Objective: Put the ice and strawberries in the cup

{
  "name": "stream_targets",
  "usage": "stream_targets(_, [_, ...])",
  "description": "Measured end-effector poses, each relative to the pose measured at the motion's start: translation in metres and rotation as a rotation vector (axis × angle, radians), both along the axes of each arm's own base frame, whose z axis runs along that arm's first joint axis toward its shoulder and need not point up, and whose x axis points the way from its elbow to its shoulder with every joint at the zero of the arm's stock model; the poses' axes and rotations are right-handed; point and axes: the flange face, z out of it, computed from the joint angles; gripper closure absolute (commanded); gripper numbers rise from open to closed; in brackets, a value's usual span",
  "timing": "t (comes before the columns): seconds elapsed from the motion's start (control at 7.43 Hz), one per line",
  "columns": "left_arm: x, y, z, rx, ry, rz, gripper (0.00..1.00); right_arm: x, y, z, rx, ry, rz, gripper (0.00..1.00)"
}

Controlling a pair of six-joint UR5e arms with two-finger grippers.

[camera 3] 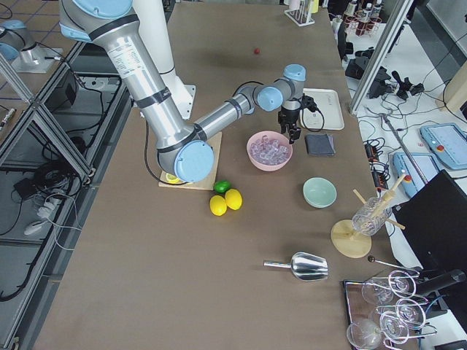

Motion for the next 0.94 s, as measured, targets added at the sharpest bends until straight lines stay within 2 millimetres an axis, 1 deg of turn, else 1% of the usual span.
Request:
stream_targets(0.27, [0.0,0.0,0.0,0.0,0.0,-0.001,0.02,-0.003,0.003,0.013,-0.012,0.013,-0.013,0.25])
stream_targets(0.54, [0.0,0.0,-0.001,0.003,0.0,-0.001,0.02,-0.002,0.005,0.021,-0.024,0.017,-0.013,0.26])
stream_targets(0.94, [-0.001,0.0,-0.006,0.01,0.0,-0.002,0.02,-0.002,0.007,0.027,-0.039,0.019,-0.01,0.3])
